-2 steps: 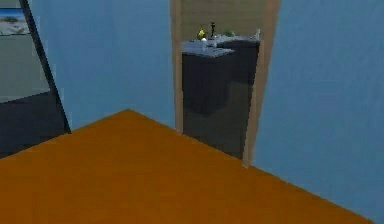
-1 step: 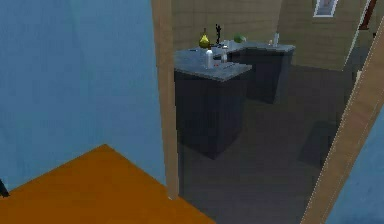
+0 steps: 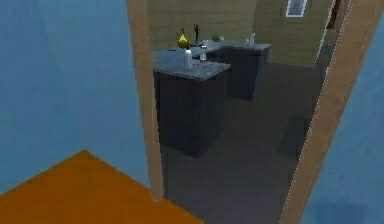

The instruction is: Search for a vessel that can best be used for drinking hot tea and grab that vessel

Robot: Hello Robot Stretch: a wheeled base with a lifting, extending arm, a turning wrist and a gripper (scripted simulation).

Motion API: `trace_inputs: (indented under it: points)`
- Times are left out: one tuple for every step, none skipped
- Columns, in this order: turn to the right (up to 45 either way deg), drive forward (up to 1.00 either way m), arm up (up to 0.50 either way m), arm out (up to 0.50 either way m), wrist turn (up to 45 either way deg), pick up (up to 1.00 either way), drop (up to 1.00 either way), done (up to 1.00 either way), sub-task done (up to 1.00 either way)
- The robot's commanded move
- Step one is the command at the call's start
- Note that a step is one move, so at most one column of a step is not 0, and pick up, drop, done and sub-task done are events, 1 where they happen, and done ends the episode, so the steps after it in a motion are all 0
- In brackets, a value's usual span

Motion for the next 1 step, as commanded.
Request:
trace_inputs:
  points:
    - [0.0, 0.25, 0.0, 0.0, 0.0, 0.0, 0.0, 0.0, 0.0]
